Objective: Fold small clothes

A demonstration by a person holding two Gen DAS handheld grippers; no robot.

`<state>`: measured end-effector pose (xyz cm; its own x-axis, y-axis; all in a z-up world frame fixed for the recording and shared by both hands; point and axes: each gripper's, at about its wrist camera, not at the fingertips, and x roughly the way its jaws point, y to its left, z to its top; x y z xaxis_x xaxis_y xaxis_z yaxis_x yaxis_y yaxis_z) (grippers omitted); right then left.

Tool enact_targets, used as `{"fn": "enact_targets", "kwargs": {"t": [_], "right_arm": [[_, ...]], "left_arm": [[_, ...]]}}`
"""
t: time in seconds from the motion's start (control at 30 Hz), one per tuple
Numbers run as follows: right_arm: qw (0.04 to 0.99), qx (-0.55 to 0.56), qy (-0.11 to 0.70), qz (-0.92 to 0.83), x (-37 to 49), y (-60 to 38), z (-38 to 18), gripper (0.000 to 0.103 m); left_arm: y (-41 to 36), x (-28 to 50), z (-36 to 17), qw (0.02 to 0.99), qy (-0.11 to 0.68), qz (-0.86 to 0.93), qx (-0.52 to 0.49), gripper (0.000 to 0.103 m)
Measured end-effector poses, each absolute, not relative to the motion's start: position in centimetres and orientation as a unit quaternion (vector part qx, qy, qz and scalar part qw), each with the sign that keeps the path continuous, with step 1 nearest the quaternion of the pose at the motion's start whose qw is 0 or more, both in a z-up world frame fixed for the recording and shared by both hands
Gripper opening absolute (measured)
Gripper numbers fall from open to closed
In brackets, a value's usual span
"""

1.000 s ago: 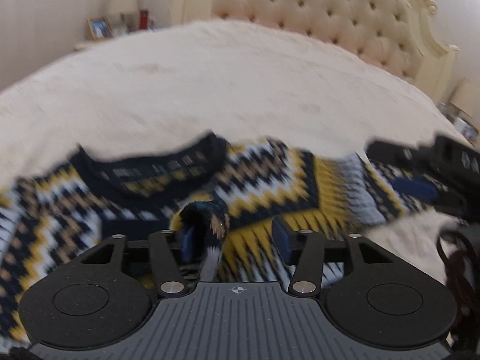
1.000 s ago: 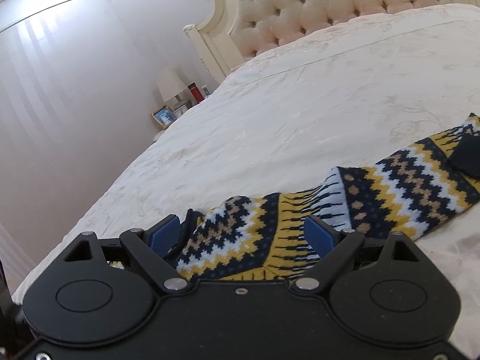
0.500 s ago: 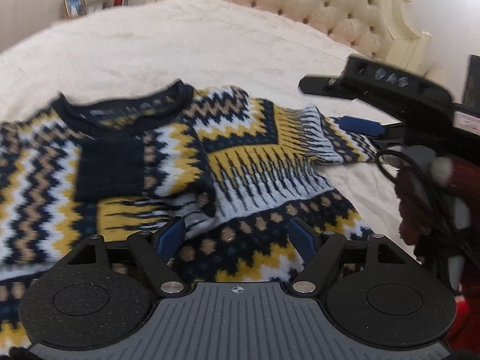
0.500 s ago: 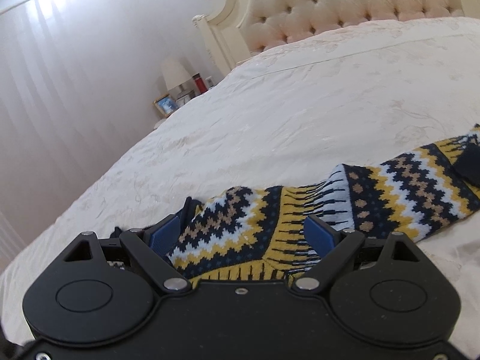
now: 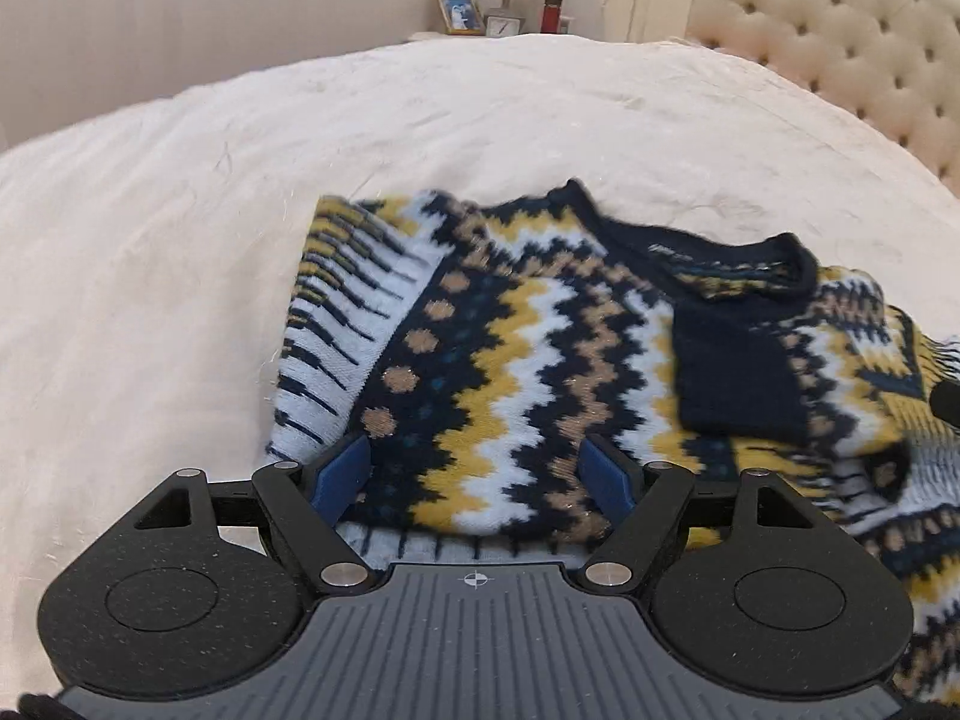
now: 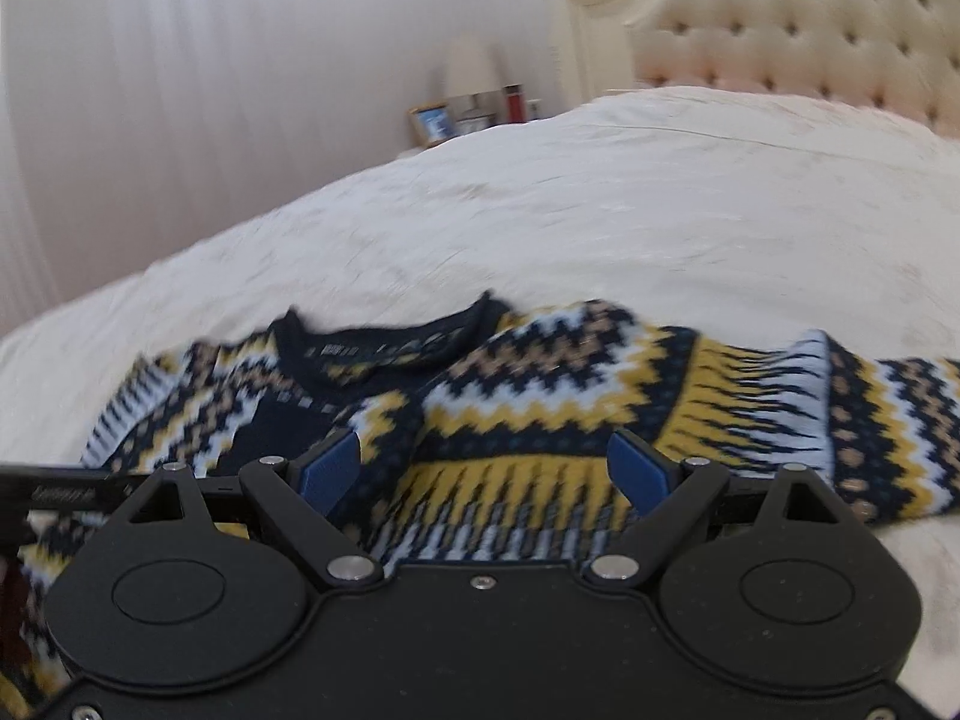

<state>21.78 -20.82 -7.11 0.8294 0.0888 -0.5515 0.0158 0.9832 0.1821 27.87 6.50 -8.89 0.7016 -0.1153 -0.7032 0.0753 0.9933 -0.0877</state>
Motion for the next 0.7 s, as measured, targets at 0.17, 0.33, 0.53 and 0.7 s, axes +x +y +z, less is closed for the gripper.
{"fn": "enact_targets", "kwargs": {"t": [0.17,0.33,0.53,0.7], "right_arm": [[0.950,0.037,0.305,0.044,22.2,-18.4,-8.4,0.091],[0.947,0.003,0.313,0.070,22.1,-17.1,-8.8,0.091],[0.942,-0.016,0.333,0.043,22.7,-16.8,-9.9,0.086],[0.941,0.056,0.334,-0.023,23.1,-20.1,-9.8,0.087]], "left_arm": [[5.4,27.8,-9.5,0.929,0.367,-0.046,0.002,0.088],[5.0,26.9,-10.5,0.942,0.334,-0.041,0.004,0.090],[4.9,26.6,-11.0,0.945,0.324,-0.039,0.003,0.091],[4.9,26.5,-11.1,0.946,0.322,-0.040,0.001,0.091]]}}
